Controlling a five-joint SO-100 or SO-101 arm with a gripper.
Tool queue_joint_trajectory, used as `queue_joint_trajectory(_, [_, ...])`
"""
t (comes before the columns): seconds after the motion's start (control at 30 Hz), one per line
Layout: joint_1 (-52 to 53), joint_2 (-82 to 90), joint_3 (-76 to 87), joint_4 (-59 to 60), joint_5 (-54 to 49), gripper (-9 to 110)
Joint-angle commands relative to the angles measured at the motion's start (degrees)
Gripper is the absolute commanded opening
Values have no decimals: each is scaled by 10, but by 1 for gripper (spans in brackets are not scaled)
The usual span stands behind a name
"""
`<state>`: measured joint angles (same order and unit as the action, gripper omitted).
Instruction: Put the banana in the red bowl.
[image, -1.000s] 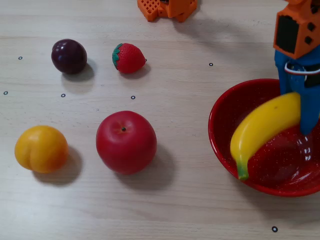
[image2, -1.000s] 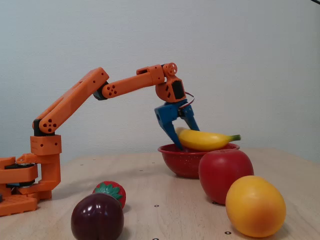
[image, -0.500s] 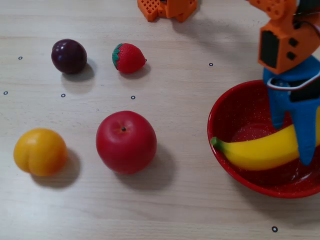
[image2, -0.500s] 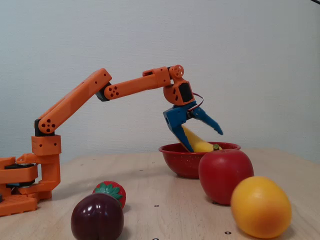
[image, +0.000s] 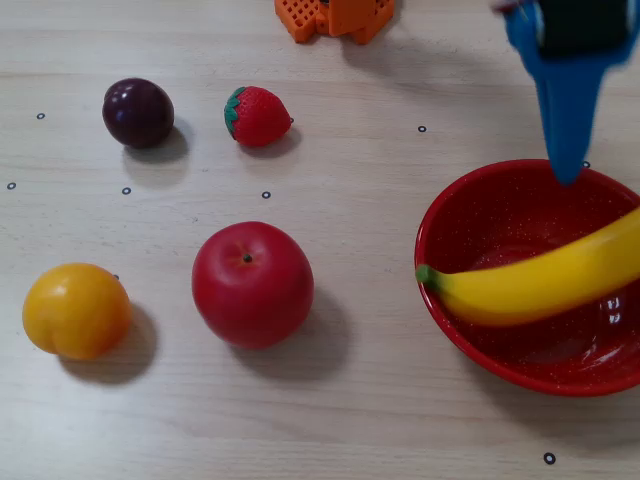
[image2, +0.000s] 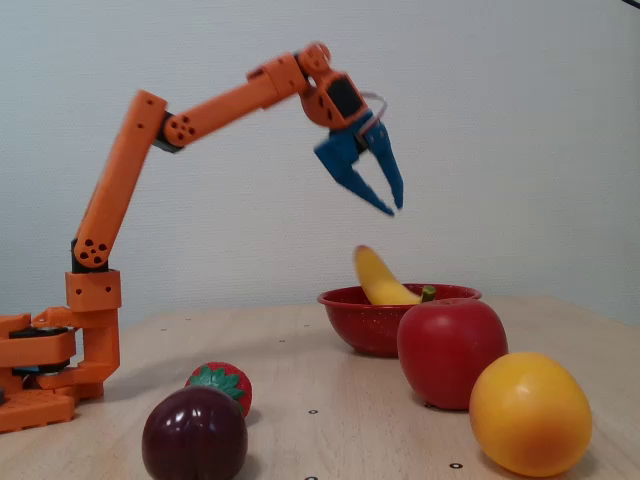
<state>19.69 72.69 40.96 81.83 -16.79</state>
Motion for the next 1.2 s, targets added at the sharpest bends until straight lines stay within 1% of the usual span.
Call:
queue_joint_trajectory(0.0, [-15, 118, 7, -1, -12, 0])
queue_joint_trajectory(0.13, [-40, 228, 111, 4, -24, 0])
queue_joint_trajectory(0.33, [-104, 451, 358, -17, -30, 0])
queue_joint_trajectory(0.57, [-188, 676, 621, -23, -11, 0])
queue_joint_trajectory(0.67, [-214, 767, 725, -49, 5, 0])
queue_joint_trajectory(0.93, [-235, 1001, 983, -105, 9, 0])
queue_joint_trajectory(1.17, [-258, 1119, 1152, -130, 4, 0])
